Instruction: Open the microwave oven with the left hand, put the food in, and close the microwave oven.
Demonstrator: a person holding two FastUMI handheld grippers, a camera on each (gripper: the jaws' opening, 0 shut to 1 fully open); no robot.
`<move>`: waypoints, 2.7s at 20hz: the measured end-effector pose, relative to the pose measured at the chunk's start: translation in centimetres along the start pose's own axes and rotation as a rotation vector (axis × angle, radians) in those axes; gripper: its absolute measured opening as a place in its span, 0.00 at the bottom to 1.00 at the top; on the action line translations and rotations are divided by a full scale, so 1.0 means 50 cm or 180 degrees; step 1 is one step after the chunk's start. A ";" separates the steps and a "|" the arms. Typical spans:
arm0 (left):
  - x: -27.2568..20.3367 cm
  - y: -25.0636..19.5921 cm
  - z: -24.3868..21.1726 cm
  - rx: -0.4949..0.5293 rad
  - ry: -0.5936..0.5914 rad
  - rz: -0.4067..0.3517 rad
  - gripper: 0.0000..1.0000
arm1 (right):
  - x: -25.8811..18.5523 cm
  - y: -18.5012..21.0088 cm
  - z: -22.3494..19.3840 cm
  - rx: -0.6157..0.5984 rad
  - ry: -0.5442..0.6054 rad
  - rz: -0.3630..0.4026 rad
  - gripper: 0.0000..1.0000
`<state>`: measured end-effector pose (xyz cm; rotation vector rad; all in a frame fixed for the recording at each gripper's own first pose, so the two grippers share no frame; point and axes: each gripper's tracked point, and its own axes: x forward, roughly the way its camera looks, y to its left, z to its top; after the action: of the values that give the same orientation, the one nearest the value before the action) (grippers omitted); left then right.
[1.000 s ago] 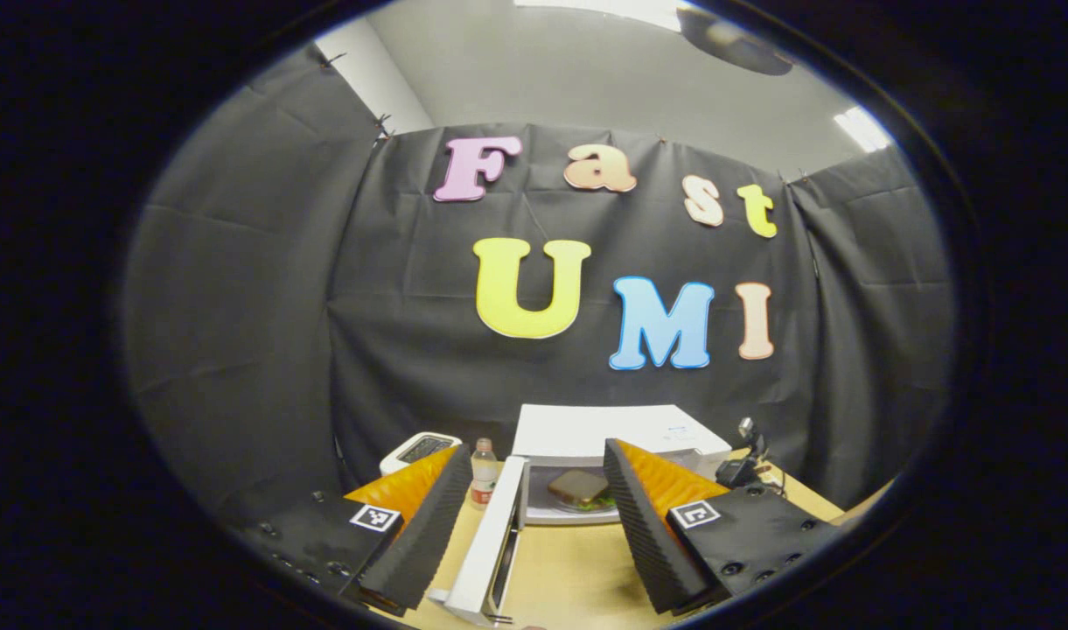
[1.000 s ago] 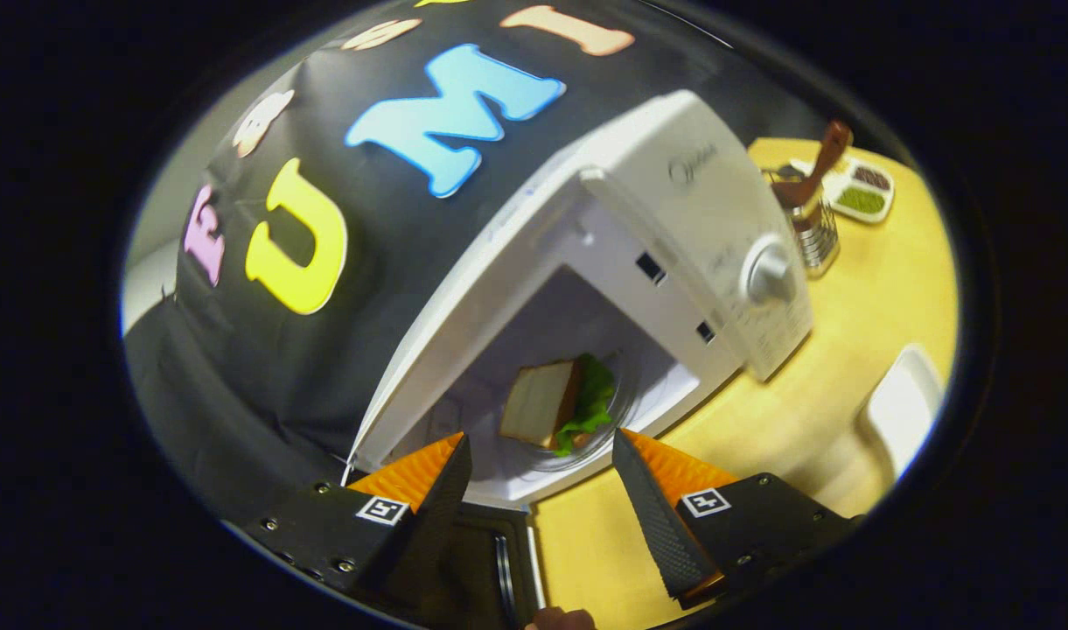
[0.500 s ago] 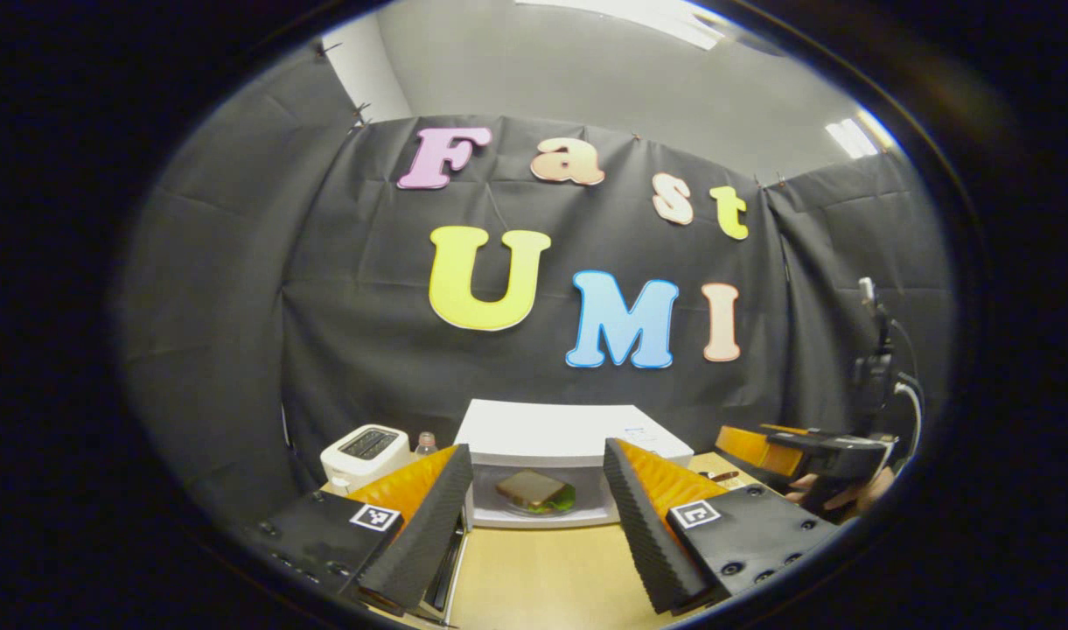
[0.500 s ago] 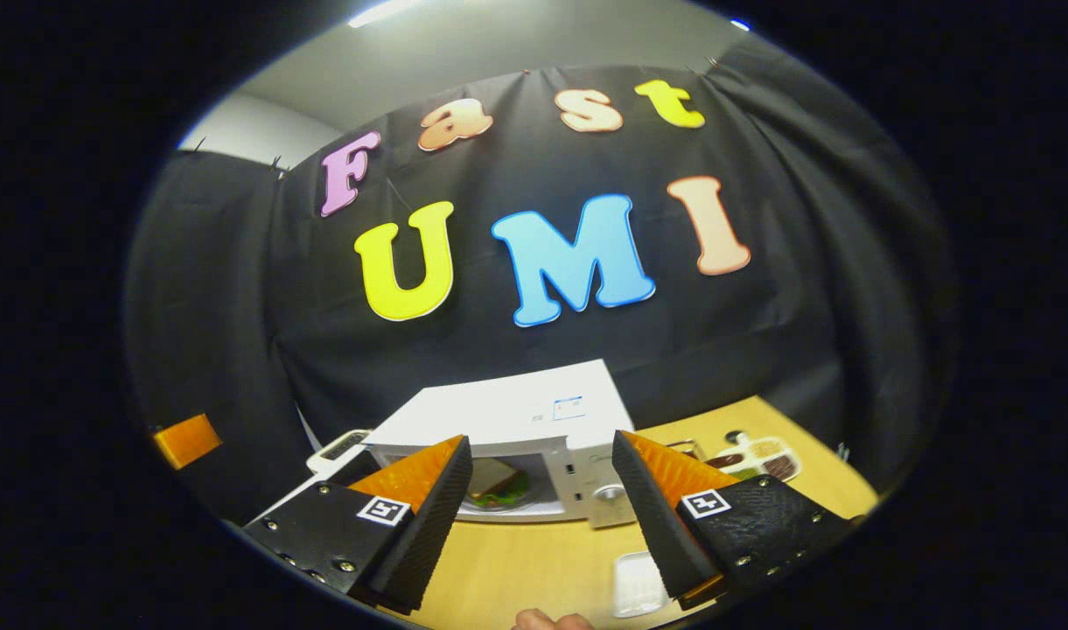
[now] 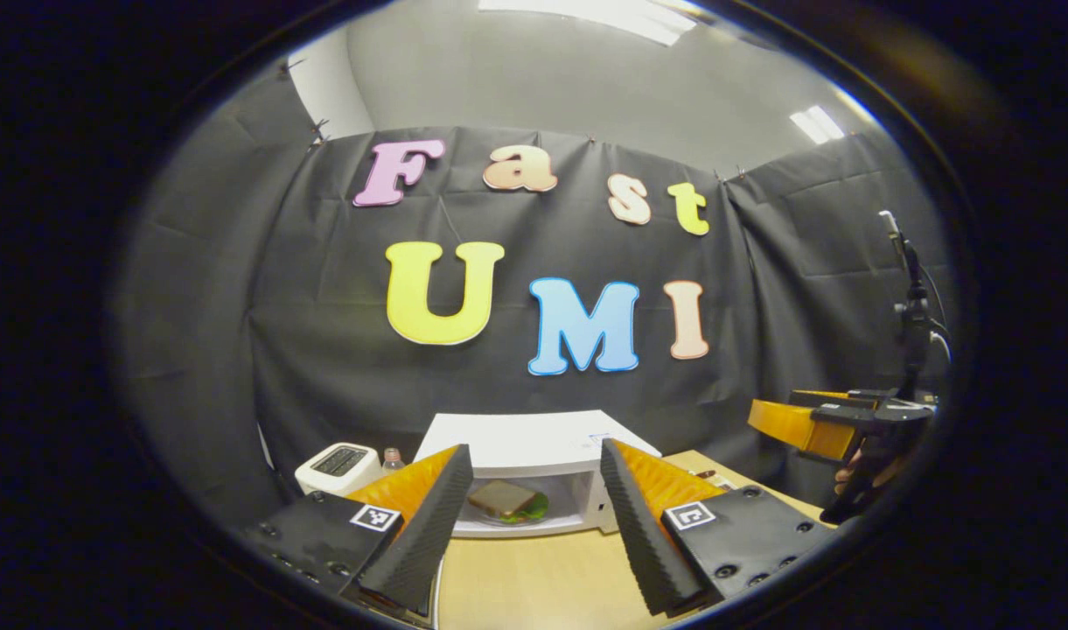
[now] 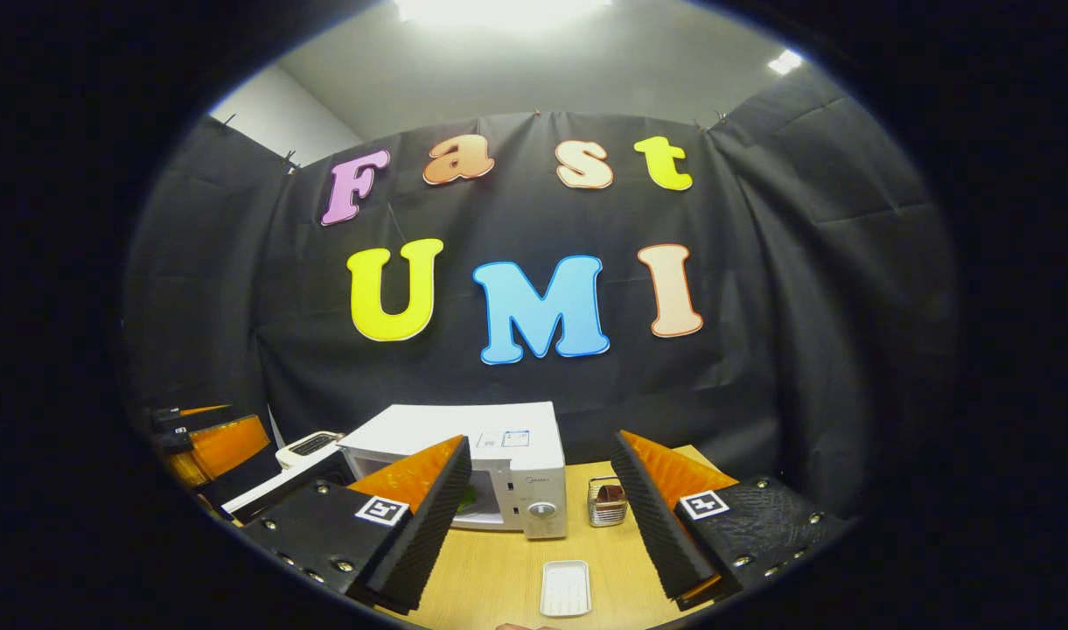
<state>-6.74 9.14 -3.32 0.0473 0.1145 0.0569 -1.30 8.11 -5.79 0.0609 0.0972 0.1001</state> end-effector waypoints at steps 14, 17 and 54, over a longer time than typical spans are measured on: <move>-0.098 0.116 -0.130 0.0002 0.0594 0.0278 0.07 | 0.013 0.006 -0.008 0.0121 0.0038 0.0139 0.97; -0.151 0.228 -0.175 -0.0051 0.0773 0.0609 0.07 | 0.019 0.015 -0.006 0.0082 0.0037 0.0159 0.97; -0.082 -0.001 -0.380 -0.0271 0.1385 0.0036 0.07 | 0.083 -0.112 -0.066 0.0084 0.0297 0.0121 0.96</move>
<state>-12.99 9.71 -21.74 -0.0503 0.5466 0.0826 3.02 3.18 -9.82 0.0843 0.1905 0.1398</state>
